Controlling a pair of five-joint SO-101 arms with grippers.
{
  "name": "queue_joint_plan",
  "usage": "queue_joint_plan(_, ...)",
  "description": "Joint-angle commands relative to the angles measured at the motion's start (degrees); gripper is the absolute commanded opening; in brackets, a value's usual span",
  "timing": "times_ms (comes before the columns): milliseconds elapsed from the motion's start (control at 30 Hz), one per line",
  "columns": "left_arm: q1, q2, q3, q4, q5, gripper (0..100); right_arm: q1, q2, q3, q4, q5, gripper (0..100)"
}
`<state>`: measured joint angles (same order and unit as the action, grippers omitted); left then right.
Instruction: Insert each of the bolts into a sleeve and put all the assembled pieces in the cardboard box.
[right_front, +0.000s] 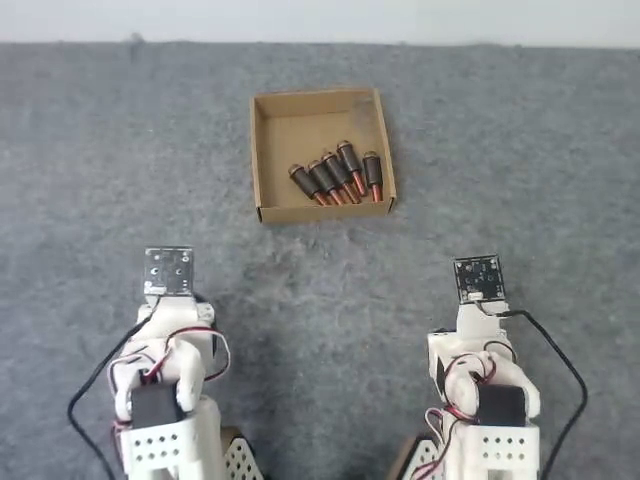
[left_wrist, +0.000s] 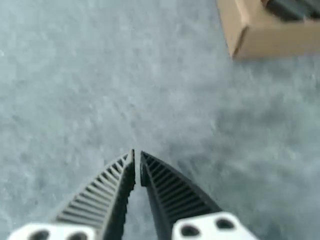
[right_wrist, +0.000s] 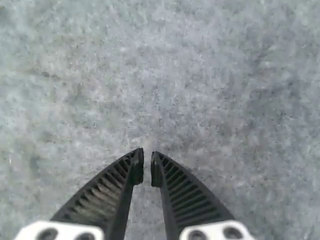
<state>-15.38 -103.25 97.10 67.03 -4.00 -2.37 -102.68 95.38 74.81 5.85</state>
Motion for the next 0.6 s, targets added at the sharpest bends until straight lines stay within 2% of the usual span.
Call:
queue_joint_plan(0, 0.88, -1.05, -0.57, 5.19, -0.26, 2, 0.66, -0.84, 1.14, 0.13, -0.79, 0.9)
queue_joint_plan(567, 0.97, -0.97, -0.57, 5.27, -0.35, 2, 0.66, -0.84, 1.14, 0.13, -0.79, 0.8)
